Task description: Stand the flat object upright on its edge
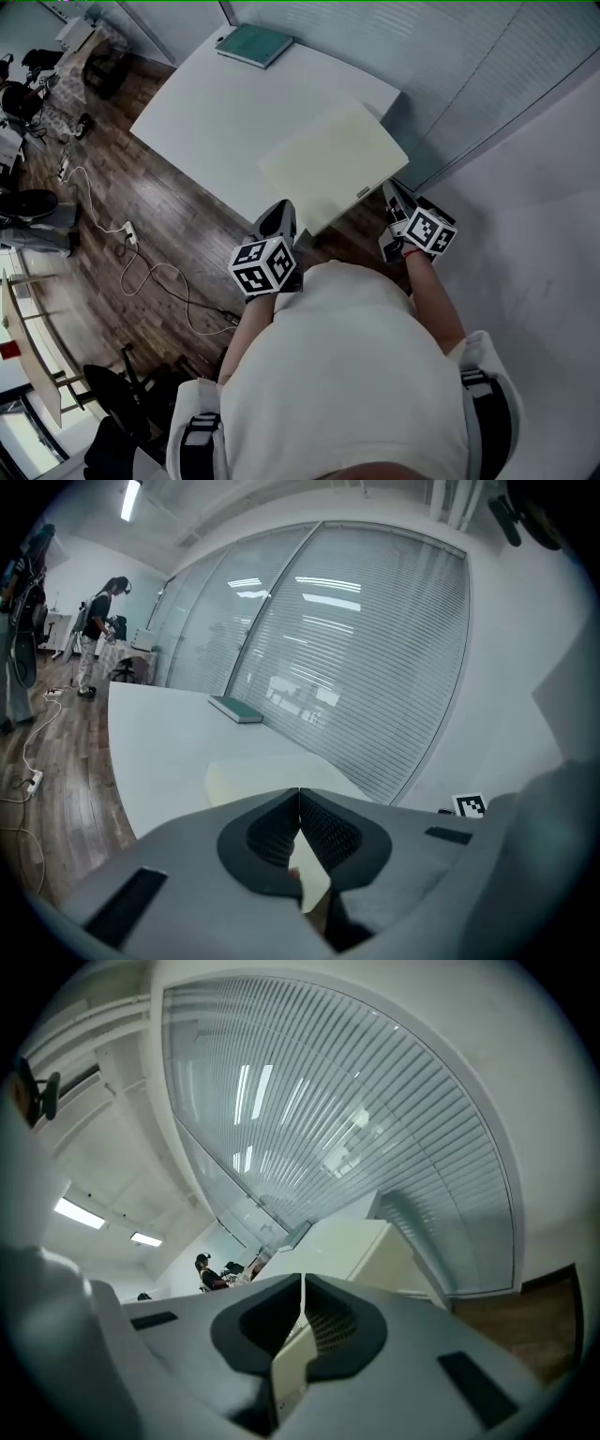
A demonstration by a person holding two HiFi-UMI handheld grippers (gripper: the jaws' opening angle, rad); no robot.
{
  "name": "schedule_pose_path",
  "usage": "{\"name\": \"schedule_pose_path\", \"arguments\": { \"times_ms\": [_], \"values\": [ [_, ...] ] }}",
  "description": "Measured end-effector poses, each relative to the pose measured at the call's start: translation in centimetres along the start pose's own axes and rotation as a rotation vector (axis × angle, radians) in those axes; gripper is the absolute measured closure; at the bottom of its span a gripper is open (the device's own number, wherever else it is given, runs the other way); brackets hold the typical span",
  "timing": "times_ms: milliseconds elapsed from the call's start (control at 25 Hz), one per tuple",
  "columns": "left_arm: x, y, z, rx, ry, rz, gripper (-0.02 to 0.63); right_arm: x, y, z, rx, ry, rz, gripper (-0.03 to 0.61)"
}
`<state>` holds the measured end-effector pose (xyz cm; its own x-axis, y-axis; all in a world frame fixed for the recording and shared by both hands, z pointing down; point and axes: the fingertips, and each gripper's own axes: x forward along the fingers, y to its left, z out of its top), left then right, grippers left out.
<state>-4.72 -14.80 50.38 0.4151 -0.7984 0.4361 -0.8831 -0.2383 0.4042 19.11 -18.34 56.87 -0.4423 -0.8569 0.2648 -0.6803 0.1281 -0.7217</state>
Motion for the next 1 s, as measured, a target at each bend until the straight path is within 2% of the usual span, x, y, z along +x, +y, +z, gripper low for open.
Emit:
{"name": "schedule_pose_path", "arguments": {
  "times_ms": [120,160,200,240,280,480,640,1000],
  "values": [
    [0.5,-0.3,-0.2,0.008,0.010,-0.004,0.592,0.4,-1.0,-0.4,0.100,0.008,0.038,0.552],
    [0.6,-0.5,-0.2,0.011,0.014,-0.006,0.592,0.6,-1.2,-0.6,0.141,0.013,0.060,0.504],
    [0.7,-0.6,-0.3,0.013,0.017,-0.006,0.592,0.7,-1.3,-0.8,0.186,0.016,0.086,0.394],
    [0.8,-0.7,-0.2,0.015,0.020,-0.007,0.592,0.9,-1.4,-0.9,0.235,0.014,0.110,0.320],
    [0.8,-0.8,-0.2,0.017,0.022,-0.006,0.592,1.1,-1.5,-1.0,0.283,0.007,0.126,0.281],
    [1.2,-0.6,-0.8,0.023,0.035,0.000,0.592,2.3,-3.4,-2.1,0.470,-0.020,0.161,0.178],
    [1.1,-0.4,-0.6,0.020,0.040,0.013,0.592,3.5,-4.4,-2.0,0.583,-0.045,0.200,0.144],
    [0.9,1.3,0.0,0.012,0.026,0.069,0.592,7.6,-4.6,-2.1,0.624,-0.016,0.238,0.135]
  ]
}}
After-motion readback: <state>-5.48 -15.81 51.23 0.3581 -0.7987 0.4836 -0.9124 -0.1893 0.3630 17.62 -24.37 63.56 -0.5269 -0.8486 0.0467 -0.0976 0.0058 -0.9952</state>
